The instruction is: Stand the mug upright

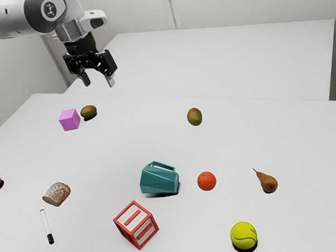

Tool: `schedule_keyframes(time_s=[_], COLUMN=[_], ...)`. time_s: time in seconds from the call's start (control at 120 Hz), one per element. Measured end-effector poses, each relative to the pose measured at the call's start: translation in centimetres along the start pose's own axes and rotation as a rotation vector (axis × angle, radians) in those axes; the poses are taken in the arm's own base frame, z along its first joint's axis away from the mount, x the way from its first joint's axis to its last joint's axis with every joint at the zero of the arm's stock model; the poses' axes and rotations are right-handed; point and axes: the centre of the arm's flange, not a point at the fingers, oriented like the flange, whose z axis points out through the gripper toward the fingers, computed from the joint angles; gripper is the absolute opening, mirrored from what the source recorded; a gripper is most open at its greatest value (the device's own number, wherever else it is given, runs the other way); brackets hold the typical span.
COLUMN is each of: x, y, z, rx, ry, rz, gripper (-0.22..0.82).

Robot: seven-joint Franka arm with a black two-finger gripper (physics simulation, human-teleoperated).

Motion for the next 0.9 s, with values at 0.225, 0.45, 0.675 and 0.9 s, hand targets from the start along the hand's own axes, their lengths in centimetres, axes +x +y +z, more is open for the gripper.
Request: schedule_keyframes(time_s=[0.225, 0.45, 0.675, 0.9], x=[-0.5, -2.3, -4.3, -5.3], y=[0.2, 1.0, 1.1, 1.5], z=[-0.1, 0.9, 3.5, 8.1], rx=[-0.001, -0.007, -0.037, -0.113], ry=[0.000, -0.029, -0.079, -0.111], rz=[0.001, 0.013, 0.007, -0.013], gripper=[0.58, 0.58, 0.58, 0.58])
